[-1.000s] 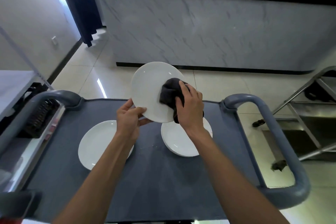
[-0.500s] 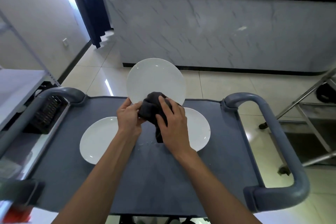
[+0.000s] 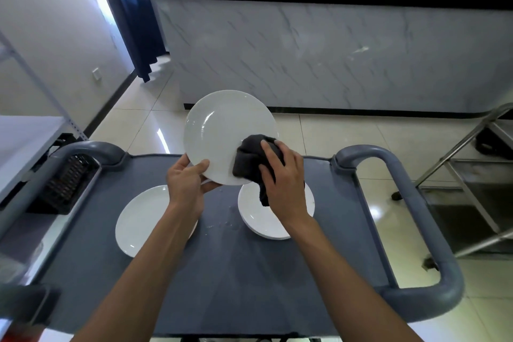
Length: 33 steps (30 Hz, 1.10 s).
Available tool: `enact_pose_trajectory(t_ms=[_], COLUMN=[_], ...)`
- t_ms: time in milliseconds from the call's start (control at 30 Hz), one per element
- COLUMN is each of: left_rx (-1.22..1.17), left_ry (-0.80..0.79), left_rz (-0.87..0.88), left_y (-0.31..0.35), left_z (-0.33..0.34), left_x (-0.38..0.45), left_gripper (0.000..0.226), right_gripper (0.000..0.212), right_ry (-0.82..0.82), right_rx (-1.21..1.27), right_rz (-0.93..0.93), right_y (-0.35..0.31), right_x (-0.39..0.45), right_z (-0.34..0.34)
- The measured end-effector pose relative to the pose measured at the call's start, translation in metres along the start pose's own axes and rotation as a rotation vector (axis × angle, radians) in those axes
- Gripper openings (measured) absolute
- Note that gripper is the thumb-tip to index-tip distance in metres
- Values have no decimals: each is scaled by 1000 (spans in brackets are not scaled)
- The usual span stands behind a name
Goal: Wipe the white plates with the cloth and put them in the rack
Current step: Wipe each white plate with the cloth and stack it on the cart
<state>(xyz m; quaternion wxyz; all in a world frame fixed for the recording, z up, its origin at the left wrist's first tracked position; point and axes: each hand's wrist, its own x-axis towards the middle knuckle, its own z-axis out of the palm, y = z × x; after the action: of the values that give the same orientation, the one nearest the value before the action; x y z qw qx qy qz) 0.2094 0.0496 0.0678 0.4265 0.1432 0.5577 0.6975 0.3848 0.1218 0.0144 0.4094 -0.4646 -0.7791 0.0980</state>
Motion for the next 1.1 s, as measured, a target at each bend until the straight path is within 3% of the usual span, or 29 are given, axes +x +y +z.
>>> enact_pose_trajectory(t_ms=[167,633,867,1100], left_rx=[64,299,359,343], left_ry=[-39,-225,-325,-276], left_rz=[-11,-53,-47,-35], left_y=[2,-5,-5,-5], left_z=[-8,-18,-11,-6], left_x=[0,-7,-13,-15], left_gripper=[34,36,37,30], right_gripper=[48,46,47,49], right_ry=[16,73,5,-87], right_rx=[1,-86,-27,68], right_rz=[64,-13,-74,-129], right_y=[9,-4,-35,-56], right_x=[20,56,60,36], right_z=[-3,-1,7,12])
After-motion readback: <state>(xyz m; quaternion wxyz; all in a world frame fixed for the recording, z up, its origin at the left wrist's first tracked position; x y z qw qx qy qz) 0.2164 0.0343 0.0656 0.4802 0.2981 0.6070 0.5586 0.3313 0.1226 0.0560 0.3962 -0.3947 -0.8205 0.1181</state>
